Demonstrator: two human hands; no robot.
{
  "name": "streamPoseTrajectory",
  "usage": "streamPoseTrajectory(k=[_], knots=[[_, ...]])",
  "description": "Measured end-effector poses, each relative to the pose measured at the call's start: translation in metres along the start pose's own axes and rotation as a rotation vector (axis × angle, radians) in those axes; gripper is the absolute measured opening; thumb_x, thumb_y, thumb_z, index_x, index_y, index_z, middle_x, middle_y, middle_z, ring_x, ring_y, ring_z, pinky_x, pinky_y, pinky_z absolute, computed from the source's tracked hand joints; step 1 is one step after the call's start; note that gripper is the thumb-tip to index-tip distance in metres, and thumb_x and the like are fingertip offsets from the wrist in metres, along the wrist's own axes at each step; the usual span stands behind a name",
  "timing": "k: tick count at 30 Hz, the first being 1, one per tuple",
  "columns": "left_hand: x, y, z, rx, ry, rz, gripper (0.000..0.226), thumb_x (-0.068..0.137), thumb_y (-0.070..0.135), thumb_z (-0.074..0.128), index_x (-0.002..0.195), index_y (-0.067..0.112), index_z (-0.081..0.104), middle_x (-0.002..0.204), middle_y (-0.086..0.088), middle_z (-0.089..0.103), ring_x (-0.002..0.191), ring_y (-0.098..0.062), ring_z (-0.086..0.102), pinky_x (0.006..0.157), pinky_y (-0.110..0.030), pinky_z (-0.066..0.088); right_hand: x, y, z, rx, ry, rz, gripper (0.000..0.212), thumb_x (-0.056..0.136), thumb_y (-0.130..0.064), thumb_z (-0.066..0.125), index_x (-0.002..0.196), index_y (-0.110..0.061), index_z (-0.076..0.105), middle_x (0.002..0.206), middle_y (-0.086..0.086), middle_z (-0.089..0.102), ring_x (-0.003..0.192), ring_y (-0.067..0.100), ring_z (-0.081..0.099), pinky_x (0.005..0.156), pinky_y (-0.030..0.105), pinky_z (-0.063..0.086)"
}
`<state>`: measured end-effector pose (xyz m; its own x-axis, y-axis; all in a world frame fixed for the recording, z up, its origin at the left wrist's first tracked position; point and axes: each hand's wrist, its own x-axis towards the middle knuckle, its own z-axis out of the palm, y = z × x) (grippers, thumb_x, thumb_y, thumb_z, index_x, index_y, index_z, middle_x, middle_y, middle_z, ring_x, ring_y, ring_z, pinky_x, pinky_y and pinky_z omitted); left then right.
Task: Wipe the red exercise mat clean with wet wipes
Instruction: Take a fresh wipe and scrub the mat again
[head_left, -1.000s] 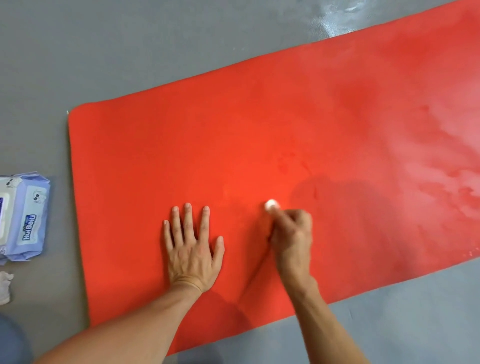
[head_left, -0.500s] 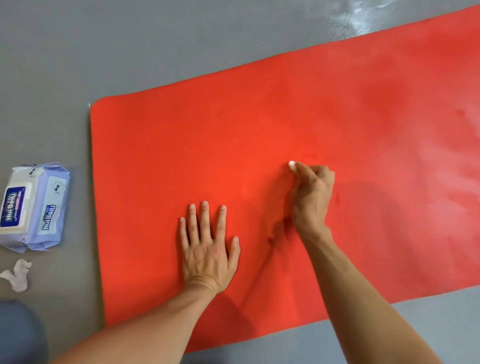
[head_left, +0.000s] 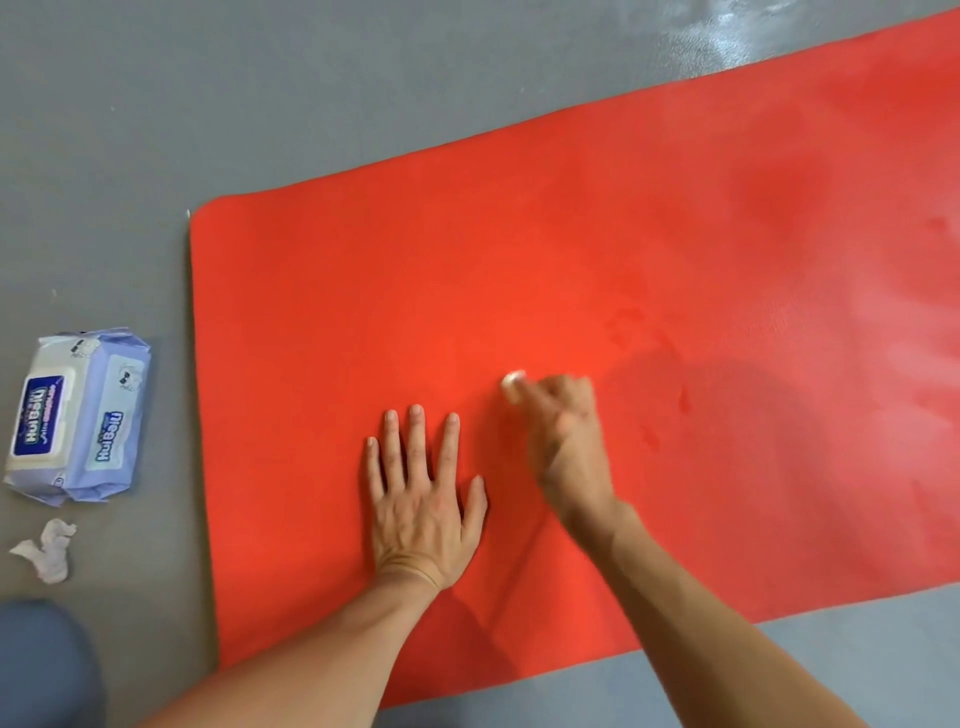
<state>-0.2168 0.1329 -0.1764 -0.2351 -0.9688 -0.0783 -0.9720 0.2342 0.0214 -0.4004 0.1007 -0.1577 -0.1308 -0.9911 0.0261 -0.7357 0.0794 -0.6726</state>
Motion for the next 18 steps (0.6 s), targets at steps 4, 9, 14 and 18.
streamPoseTrajectory(k=[4,9,14,18], knots=[[0.001,0.001,0.0,-0.01,0.013,-0.002,0.076,0.094,0.052,0.045,0.163,0.023,0.034,0.17,-0.019,0.024,0.159,-0.043,0.013,0.124,-0.064,0.017,-0.028,0.027,-0.027,-0.076,-0.059,-0.046,0.034,0.093,-0.009,0.059,0.123,-0.02,0.071,0.105,0.002,0.058,0.097,0.021,0.052,0.085,0.032,0.048],[0.001,-0.001,0.003,0.0,0.006,-0.006,0.075,0.096,0.054,0.044,0.164,0.024,0.031,0.171,-0.019,0.022,0.159,-0.043,0.011,0.125,-0.064,0.016,-0.031,0.042,-0.041,-0.11,0.339,0.299,0.021,0.101,-0.018,0.059,0.108,-0.011,0.076,0.087,0.003,0.058,0.085,0.029,0.053,0.074,0.02,0.032],[0.001,-0.001,0.002,-0.024,0.026,-0.005,0.072,0.098,0.054,0.042,0.163,0.026,0.034,0.171,-0.018,0.022,0.159,-0.042,0.011,0.125,-0.063,0.015,-0.073,0.0,-0.013,-0.009,0.004,-0.027,0.034,0.093,-0.006,0.064,0.123,-0.022,0.073,0.096,-0.004,0.056,0.088,0.017,0.049,0.075,0.021,0.044],[0.001,-0.001,0.003,-0.029,0.031,-0.009,0.071,0.099,0.055,0.04,0.163,0.028,0.033,0.171,-0.018,0.021,0.159,-0.042,0.011,0.125,-0.063,0.014,-0.044,0.047,-0.054,-0.116,0.32,0.272,0.017,0.098,-0.016,0.067,0.11,-0.018,0.079,0.087,0.005,0.061,0.084,0.028,0.054,0.074,0.026,0.04]])
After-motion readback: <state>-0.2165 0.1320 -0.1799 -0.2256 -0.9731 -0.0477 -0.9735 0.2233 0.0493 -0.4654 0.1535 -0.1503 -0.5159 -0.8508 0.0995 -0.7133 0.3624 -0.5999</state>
